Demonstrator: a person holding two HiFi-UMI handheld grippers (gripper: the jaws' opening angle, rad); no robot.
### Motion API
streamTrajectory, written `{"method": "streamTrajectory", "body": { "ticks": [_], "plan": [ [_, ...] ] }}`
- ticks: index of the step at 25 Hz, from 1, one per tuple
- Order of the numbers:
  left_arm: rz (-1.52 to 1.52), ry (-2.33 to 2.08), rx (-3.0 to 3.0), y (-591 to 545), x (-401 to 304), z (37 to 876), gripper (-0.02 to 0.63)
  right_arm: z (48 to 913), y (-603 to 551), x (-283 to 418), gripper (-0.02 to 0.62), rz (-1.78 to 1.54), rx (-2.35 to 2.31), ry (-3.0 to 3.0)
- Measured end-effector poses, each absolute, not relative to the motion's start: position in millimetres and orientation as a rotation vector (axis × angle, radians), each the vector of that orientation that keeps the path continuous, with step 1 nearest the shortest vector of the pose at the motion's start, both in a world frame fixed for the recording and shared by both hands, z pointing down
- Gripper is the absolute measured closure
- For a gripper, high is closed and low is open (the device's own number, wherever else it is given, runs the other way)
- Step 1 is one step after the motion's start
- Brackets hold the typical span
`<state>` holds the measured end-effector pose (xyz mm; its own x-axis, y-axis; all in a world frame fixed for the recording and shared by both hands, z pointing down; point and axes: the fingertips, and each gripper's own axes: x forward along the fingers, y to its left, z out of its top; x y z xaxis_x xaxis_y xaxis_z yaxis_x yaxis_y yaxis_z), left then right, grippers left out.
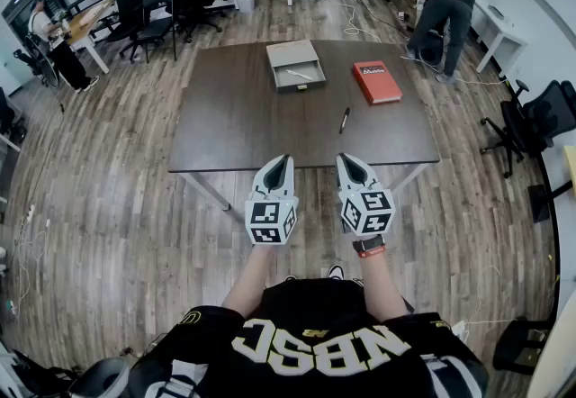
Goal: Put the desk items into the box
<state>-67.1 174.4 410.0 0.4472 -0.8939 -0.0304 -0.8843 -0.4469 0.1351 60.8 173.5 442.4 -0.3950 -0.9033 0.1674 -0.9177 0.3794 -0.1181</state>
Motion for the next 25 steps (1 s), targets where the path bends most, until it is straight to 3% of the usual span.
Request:
{"method": "streamTrajectory", "body": {
  "ticks": [25],
  "plan": [
    [-0.102,-1.606,2.546,138,-113,439,0.591,471,136,11,0.589,0.422,1.634,-2.562]
  ]
}}
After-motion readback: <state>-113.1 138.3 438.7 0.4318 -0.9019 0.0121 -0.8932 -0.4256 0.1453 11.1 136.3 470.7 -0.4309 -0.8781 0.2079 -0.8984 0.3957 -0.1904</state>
